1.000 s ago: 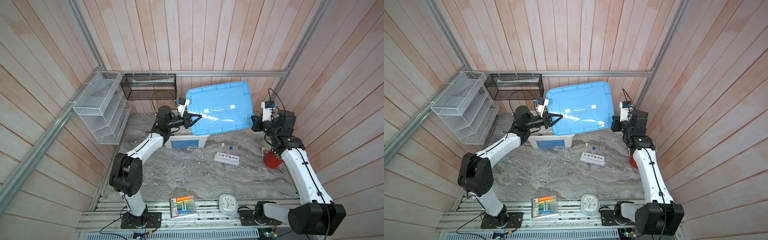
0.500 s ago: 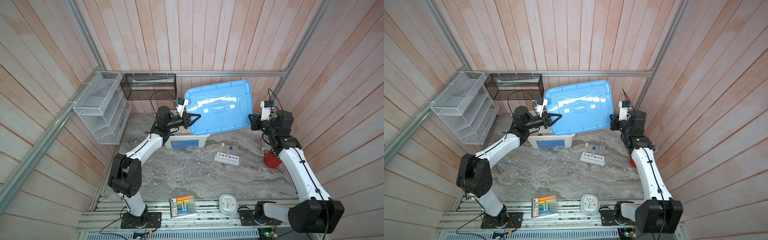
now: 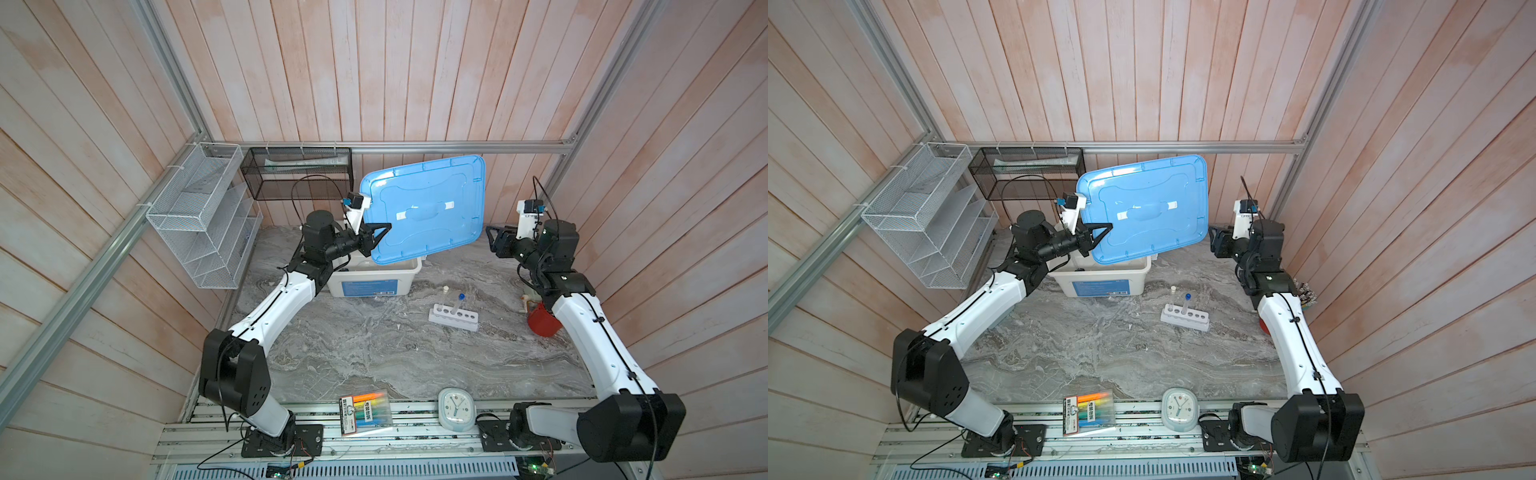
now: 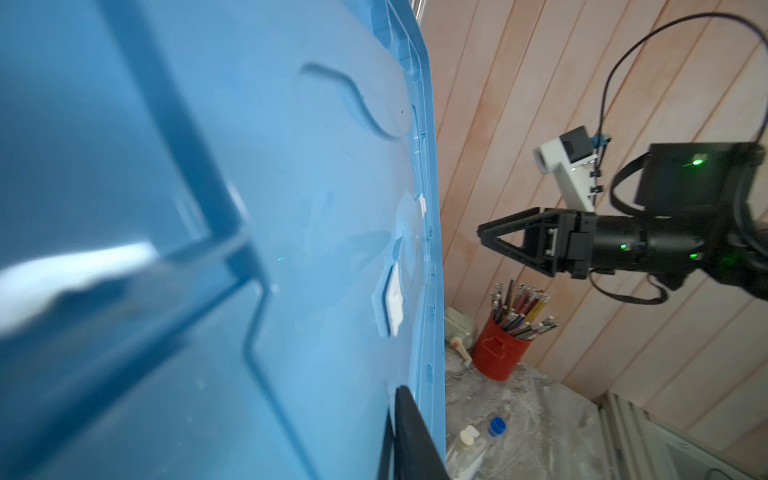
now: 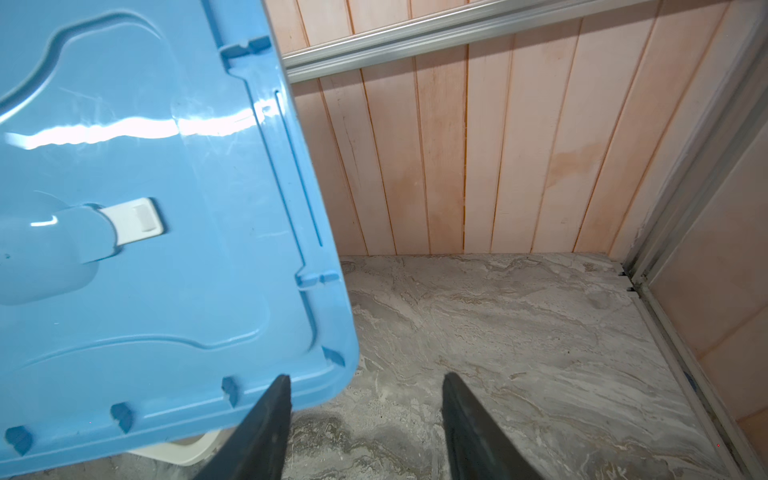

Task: Organize the chemistry lab equipment

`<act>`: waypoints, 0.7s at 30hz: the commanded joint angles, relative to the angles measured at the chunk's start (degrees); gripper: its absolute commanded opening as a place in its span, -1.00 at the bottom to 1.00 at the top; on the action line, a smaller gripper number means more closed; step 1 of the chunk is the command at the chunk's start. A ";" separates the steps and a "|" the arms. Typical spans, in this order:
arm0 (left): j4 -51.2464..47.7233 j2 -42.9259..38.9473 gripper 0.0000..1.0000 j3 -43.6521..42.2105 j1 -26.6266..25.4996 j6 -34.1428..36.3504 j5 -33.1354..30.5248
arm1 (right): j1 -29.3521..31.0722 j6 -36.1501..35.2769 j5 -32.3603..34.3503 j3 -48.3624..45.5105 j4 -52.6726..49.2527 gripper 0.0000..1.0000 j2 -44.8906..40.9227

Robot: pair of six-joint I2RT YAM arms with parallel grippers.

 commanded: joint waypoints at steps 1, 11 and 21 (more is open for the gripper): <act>-5.09 -5.29 -1.00 0.76 -0.14 13.52 -12.99 | 0.09 0.90 3.45 1.96 -1.19 0.22 -1.99; -4.99 -17.86 -1.00 -6.34 -4.45 37.56 -33.47 | 0.11 7.66 -7.40 3.38 3.14 0.23 -1.57; 4.61 -22.06 -1.00 -16.35 -11.55 60.82 -49.10 | 0.20 32.20 -30.66 -1.27 25.05 0.69 -0.04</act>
